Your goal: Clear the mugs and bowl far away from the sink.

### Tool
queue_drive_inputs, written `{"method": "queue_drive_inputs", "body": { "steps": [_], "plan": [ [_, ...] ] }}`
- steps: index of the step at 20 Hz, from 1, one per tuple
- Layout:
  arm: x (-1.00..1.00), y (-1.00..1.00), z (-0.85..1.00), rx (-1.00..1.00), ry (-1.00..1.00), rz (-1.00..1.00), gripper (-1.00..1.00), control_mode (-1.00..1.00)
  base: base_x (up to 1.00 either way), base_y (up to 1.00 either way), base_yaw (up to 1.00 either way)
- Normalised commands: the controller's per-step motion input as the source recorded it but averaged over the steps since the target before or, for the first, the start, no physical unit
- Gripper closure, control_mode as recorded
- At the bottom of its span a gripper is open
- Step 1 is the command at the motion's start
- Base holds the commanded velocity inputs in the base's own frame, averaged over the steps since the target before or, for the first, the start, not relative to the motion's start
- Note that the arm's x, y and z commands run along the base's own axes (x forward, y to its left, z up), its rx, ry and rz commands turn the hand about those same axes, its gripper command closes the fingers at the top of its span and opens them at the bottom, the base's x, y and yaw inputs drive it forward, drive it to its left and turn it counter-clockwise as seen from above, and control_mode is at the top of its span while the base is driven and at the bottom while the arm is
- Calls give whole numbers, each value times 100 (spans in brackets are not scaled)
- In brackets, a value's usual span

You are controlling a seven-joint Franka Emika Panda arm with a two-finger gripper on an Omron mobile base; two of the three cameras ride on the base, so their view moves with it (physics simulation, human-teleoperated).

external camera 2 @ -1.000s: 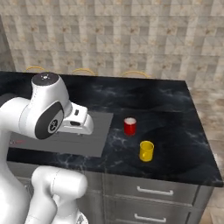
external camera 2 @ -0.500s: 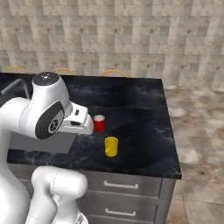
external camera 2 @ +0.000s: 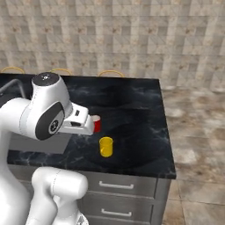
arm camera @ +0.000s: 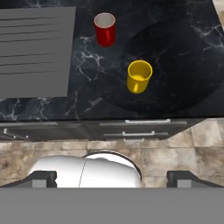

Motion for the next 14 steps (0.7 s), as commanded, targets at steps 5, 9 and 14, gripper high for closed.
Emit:
{"method": "queue_drive_inputs", "body": {
  "steps": [5, 9, 14],
  "plan": [
    [0, 0, 0, 0, 0, 0, -100, 100, 0, -55, 26],
    [0, -5, -1, 0, 0, 6, -100, -100, 0, -28, 23],
    [0, -2, -10, -3, 0, 3, -100, -100, 0, 0, 0]
  ]
}}
